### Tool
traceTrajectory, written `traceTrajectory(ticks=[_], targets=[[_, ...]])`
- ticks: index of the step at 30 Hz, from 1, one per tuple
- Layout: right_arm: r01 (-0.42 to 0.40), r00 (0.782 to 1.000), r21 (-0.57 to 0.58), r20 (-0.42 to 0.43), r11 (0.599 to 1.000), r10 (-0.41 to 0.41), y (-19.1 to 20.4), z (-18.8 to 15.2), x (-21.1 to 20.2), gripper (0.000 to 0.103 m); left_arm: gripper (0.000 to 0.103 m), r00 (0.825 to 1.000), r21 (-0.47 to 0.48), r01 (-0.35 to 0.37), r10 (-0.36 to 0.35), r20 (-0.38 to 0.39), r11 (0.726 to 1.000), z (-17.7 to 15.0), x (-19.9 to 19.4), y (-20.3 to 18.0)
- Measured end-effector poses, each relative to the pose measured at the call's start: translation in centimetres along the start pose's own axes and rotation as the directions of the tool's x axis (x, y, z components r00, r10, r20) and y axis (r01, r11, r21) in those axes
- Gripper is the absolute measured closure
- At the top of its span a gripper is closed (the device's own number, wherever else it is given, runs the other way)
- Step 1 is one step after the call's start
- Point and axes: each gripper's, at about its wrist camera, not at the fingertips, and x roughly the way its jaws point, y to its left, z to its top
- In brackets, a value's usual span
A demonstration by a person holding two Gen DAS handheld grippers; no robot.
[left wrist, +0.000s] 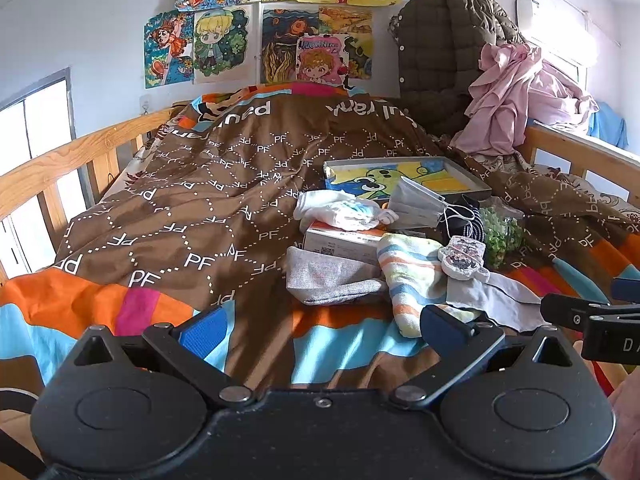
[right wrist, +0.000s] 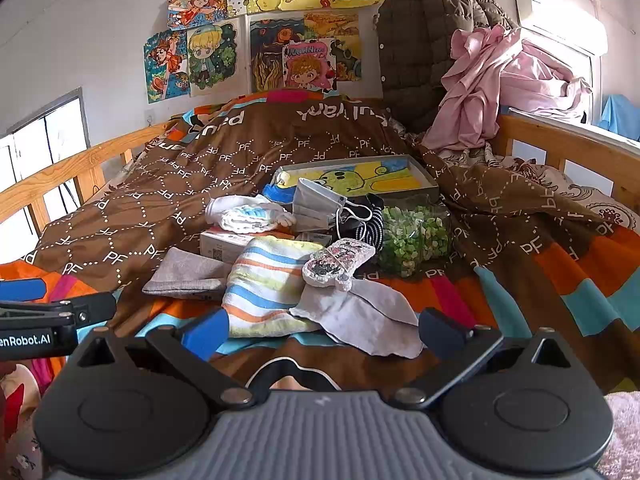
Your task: Organize soft objects
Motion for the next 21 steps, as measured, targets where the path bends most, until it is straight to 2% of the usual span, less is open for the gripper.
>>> traceTrajectory(ticks=[21], targets=[[-0.001,1.000,0.000,0.000,1.000,0.001,-0.06,0.03,-0.17,0.000,0.001,1.000,0.004,-0.001,0.001,0.001,1.000,-0.06,-0.06,-0.07]])
